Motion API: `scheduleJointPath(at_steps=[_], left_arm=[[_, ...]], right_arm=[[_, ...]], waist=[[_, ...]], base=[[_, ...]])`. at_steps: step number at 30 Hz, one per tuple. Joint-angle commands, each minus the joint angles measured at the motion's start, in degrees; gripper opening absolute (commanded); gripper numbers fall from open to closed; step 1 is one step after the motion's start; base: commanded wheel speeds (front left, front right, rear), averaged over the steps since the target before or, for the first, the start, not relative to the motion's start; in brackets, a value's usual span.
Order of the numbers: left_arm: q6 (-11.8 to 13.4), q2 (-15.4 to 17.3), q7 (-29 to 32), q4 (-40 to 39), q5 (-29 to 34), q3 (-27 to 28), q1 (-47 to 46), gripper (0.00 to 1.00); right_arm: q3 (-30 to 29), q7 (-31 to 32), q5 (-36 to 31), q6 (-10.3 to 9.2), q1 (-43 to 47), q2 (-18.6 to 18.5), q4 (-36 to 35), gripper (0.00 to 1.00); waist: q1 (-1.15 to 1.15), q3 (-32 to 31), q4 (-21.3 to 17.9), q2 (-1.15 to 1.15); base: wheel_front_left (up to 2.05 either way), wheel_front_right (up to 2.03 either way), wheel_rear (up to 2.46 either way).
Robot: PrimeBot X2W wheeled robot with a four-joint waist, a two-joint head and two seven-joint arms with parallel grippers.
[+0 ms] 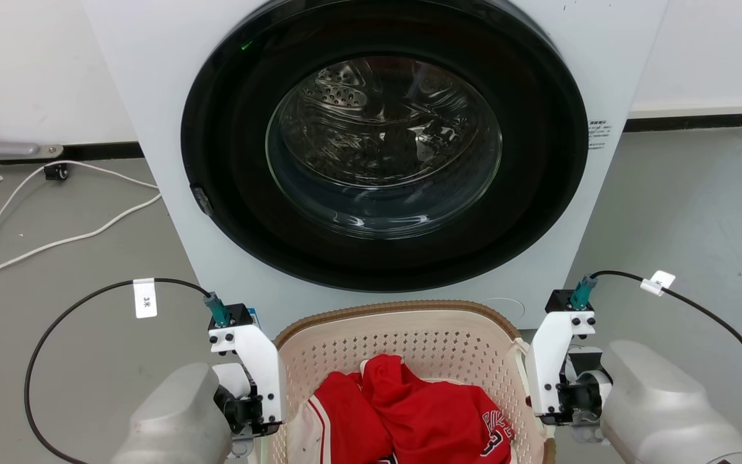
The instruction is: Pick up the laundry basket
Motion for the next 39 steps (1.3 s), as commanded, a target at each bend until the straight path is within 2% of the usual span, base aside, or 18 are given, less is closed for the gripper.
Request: scheduleJointPath(at_steps=[1,39], left_arm=[[-0.82,-1.49,-0.37,-0.74,-0.39,-0.12,0.34,0.00],[-0.83,-1.32,0.18,-0.53,-2.78,-1.75,0.84,0.00]], right_arm=[[-0.21,0.04,0.24,0.77,0.34,1.80,-0.62,0.00],[-1.63,0.47,-0.40,0.77,0.80,1.88,-0.64,0.00]], waist=[[0.00,0.00,-0.01,0.00],[0.00,-0.01,0.16,0.00]], base=[[0.00,0.00,0.00],[0.00,0.00,0.00]])
